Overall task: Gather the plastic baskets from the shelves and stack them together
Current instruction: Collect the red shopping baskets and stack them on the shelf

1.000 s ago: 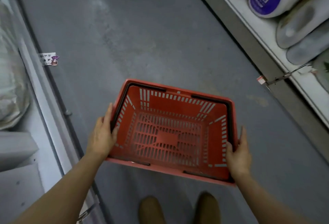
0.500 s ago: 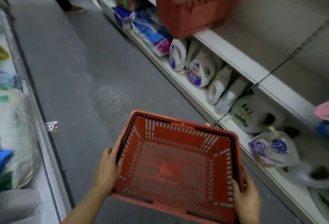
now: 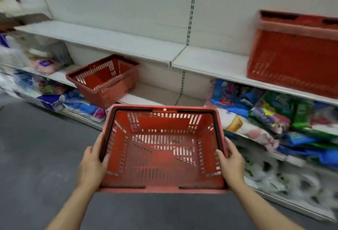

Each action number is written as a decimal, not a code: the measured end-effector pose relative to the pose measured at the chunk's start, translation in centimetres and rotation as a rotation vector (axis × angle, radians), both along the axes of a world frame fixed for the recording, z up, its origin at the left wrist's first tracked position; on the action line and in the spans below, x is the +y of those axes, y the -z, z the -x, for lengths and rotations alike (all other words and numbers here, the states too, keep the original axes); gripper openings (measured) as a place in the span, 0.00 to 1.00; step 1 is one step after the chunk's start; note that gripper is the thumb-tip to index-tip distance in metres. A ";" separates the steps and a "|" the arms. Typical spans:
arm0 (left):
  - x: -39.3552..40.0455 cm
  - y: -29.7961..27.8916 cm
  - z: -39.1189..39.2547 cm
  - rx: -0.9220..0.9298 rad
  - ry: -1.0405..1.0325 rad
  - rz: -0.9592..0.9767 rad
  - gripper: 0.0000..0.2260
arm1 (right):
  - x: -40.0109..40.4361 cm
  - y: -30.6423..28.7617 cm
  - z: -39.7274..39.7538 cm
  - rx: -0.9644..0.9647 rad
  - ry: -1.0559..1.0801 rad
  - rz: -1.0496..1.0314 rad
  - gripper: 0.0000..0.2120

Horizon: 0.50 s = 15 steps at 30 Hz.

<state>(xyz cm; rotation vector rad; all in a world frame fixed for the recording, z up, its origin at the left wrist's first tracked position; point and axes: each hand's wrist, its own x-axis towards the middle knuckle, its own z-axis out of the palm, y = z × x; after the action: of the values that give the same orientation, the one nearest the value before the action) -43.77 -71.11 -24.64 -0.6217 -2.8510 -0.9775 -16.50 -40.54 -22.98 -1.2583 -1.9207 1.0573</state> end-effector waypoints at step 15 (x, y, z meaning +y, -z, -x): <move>9.9 -26.3 -3.3 0.331 0.136 -0.286 0.31 | 9.7 -22.8 -6.0 0.413 0.044 -0.330 0.26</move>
<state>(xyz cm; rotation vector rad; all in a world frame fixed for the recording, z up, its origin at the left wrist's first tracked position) -40.46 -61.21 1.62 -0.8618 -2.3539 -1.1509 -10.52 -30.83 -0.17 -0.8209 -1.6555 0.8535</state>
